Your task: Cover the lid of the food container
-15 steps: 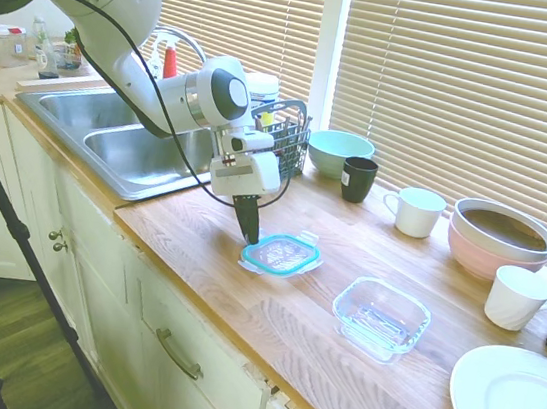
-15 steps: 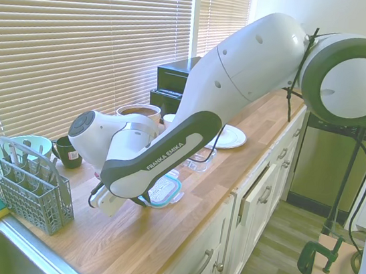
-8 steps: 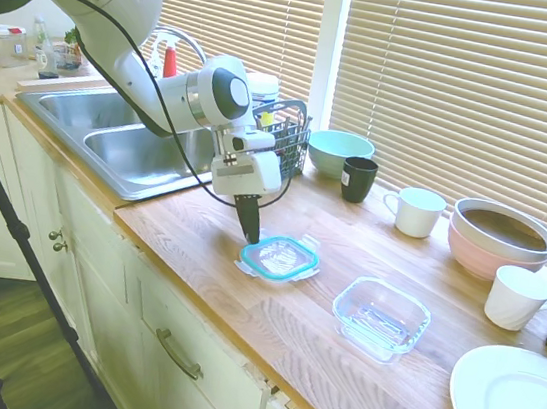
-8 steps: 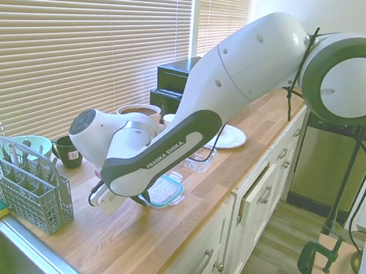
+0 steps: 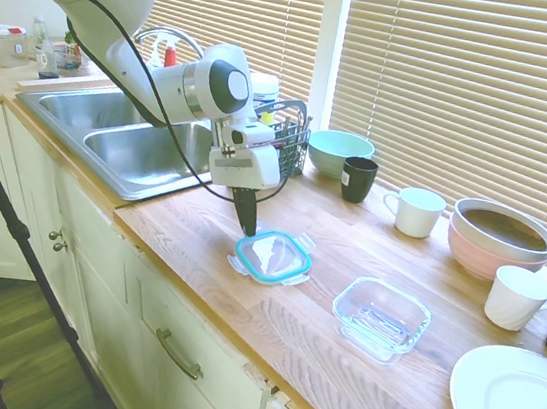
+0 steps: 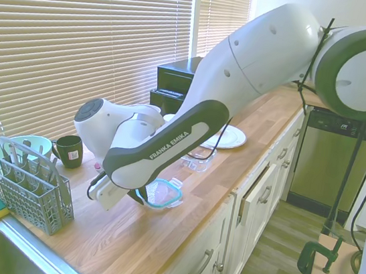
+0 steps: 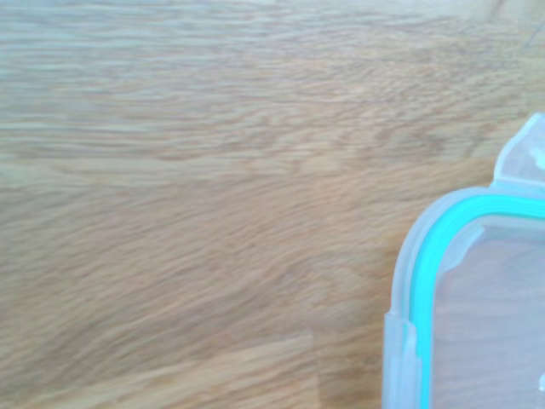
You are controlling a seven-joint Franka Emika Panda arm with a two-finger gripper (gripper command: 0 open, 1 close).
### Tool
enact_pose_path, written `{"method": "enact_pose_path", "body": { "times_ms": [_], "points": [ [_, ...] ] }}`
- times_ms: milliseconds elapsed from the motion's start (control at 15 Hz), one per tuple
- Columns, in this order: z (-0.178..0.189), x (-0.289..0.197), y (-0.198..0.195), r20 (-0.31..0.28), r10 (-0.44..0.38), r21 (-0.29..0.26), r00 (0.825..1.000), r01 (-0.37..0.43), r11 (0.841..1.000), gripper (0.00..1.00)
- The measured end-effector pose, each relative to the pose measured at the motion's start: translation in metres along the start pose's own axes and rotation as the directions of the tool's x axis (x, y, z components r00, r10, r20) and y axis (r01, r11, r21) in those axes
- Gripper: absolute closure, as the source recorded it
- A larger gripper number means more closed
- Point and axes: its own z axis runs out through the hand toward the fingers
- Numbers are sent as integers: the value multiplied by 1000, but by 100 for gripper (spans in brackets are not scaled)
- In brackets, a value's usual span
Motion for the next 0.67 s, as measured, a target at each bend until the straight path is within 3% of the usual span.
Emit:
{"method": "enact_pose_path", "body": {
  "times_ms": [667],
  "points": [
    [-62, -2, 26, 32, 6, 114, 999, -10, 993, 100]
  ]
}}
